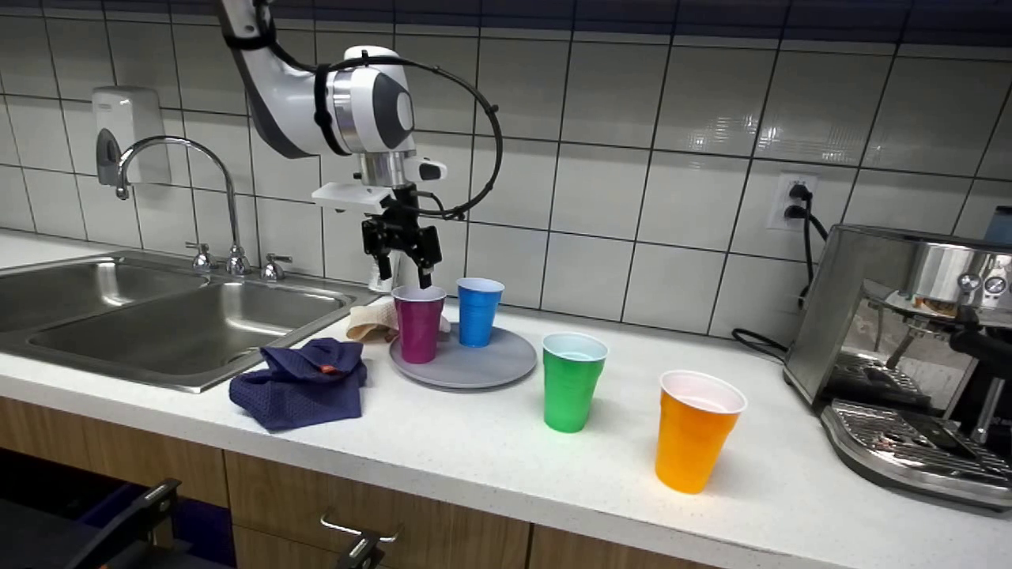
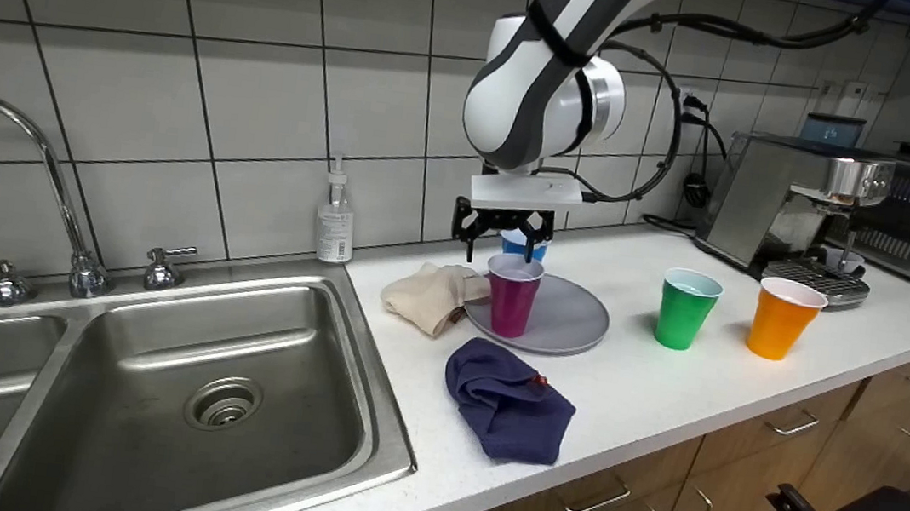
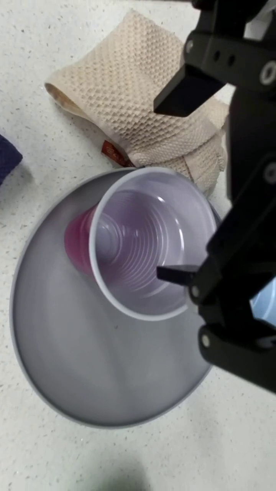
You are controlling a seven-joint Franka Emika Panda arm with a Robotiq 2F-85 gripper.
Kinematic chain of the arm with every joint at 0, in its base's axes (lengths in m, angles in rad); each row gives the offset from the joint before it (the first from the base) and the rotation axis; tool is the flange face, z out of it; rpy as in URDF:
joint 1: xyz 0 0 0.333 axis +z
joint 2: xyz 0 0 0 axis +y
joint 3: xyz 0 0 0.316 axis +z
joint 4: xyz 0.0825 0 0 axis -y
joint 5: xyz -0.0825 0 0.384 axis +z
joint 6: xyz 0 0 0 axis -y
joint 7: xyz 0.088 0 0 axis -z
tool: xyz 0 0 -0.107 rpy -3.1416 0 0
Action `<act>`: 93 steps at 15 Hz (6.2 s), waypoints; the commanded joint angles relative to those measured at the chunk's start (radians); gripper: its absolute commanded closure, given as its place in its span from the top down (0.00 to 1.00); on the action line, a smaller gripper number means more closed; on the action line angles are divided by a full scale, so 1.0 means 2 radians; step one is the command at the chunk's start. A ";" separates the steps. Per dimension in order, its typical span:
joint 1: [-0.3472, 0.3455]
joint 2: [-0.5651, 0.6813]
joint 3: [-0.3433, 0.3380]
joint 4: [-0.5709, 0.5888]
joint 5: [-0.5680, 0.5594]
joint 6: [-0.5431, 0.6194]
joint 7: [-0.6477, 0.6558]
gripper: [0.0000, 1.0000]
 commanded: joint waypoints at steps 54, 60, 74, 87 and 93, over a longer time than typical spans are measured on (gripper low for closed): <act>-0.138 0.021 -0.093 0.031 0.076 -0.064 0.193 1.00; -0.139 0.052 -0.095 0.057 0.078 -0.079 0.197 1.00; -0.139 0.055 -0.095 0.062 0.085 -0.081 0.191 0.00; -0.133 0.033 -0.098 0.063 0.075 -0.137 0.194 0.01; -0.125 0.014 -0.086 0.070 0.078 -0.161 0.201 0.01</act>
